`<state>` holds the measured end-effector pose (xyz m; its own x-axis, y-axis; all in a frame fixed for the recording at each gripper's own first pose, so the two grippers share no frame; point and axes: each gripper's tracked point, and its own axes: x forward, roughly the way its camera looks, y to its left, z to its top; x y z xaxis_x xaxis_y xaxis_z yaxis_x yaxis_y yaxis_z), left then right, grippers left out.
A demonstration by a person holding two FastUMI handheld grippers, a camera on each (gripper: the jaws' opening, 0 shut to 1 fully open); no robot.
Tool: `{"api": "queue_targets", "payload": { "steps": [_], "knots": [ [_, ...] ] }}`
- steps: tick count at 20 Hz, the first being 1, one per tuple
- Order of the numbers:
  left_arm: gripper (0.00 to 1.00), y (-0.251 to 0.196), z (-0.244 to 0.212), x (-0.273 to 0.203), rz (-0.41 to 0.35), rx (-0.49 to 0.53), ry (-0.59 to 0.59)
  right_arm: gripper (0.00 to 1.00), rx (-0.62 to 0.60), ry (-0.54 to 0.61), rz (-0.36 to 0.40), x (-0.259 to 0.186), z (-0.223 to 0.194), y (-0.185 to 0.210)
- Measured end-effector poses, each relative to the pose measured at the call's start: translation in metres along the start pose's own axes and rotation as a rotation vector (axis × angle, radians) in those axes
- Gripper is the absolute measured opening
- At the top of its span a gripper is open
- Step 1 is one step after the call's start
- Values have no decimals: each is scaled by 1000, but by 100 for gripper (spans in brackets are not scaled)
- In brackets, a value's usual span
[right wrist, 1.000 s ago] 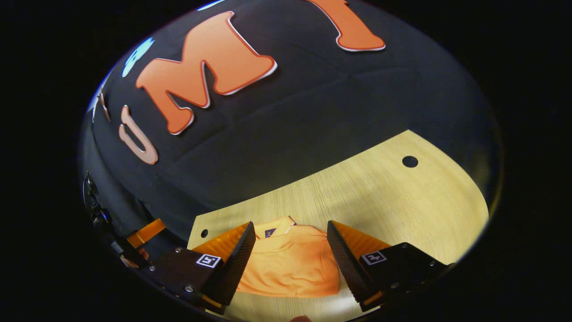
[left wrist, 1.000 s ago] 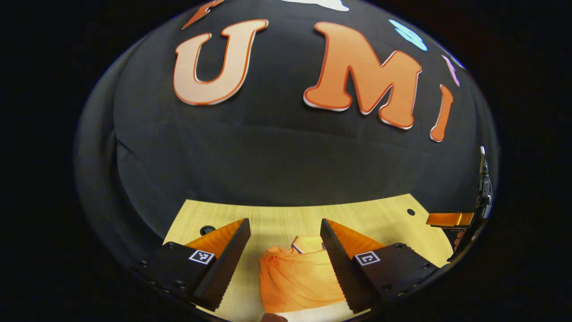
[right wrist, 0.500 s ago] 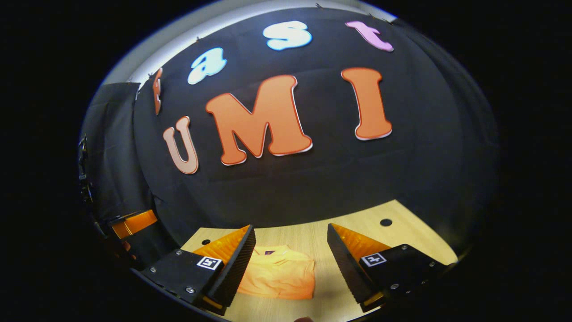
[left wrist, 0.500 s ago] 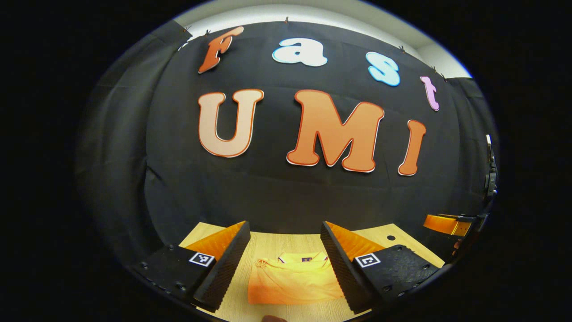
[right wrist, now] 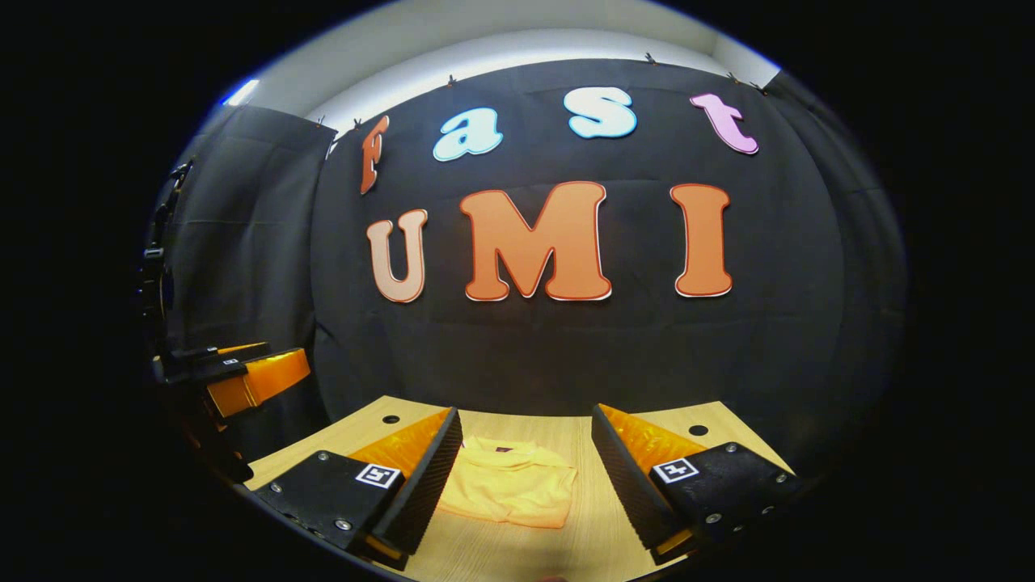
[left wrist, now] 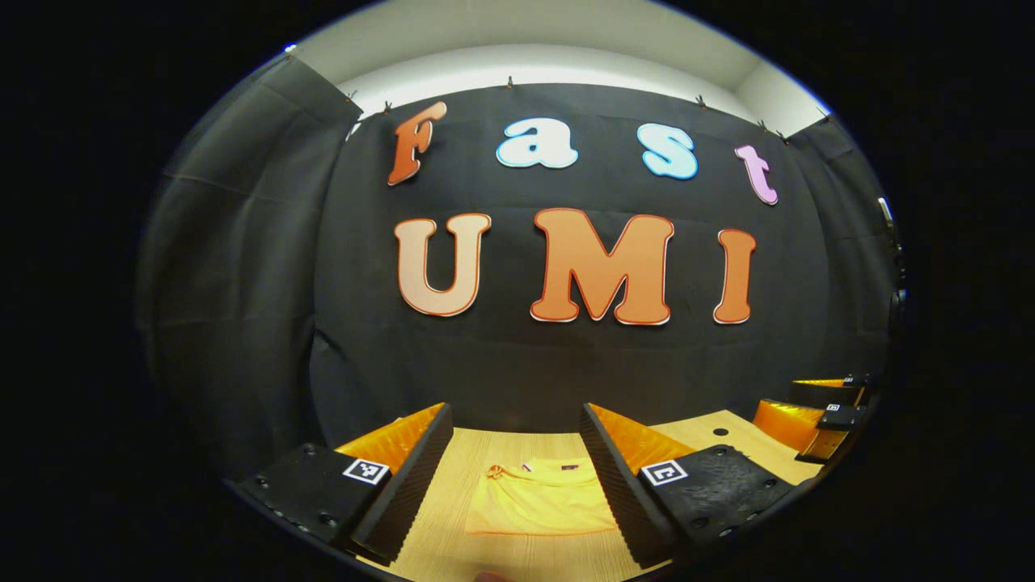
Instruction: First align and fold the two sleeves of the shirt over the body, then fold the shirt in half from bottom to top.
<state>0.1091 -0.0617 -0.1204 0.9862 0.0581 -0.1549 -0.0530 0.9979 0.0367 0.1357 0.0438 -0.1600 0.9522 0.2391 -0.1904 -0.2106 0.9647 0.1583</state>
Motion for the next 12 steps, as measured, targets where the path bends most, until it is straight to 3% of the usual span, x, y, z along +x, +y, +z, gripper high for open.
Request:
{"api": "queue_targets", "payload": {
  "steps": [2,3,7,12],
  "knots": [
    [94,-3,-32,-16,2,18,59,98,-34,-20,8,-20,-13,2],
    [98,-5,-41,-19,4,21,83,98,-50,-30,9,-27,-19,0],
    [98,-8,-63,-28,-5,21,151,98,-54,-24,22,-39,-26,0],
    [98,-7,-50,-37,-2,58,114,98,-46,-23,22,-47,-27,-2]
  ]
}}
